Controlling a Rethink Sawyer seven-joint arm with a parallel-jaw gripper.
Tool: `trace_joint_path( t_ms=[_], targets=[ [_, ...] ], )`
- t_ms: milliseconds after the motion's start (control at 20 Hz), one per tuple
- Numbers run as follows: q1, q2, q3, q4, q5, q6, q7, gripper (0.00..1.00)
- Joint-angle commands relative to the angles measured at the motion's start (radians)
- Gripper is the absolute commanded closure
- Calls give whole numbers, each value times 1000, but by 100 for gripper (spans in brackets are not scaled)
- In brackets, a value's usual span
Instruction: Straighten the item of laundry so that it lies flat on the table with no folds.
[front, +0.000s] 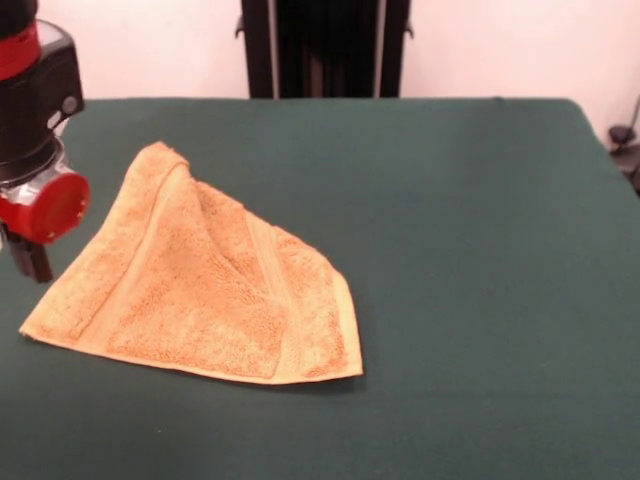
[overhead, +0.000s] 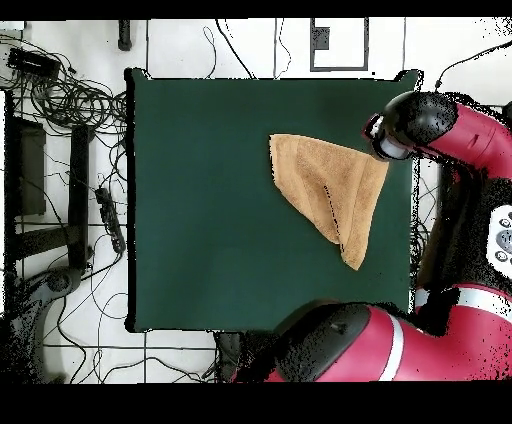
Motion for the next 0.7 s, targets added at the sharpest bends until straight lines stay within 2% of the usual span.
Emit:
trace_joint_path(
  t_ms=[50, 350, 700],
  targets=[
    [71, 1, 25, 247, 47, -95, 277, 100],
    [93, 11, 33, 263, 101, -164, 350, 100],
    [164, 30, -33, 268, 170, -195, 506, 100]
  ],
)
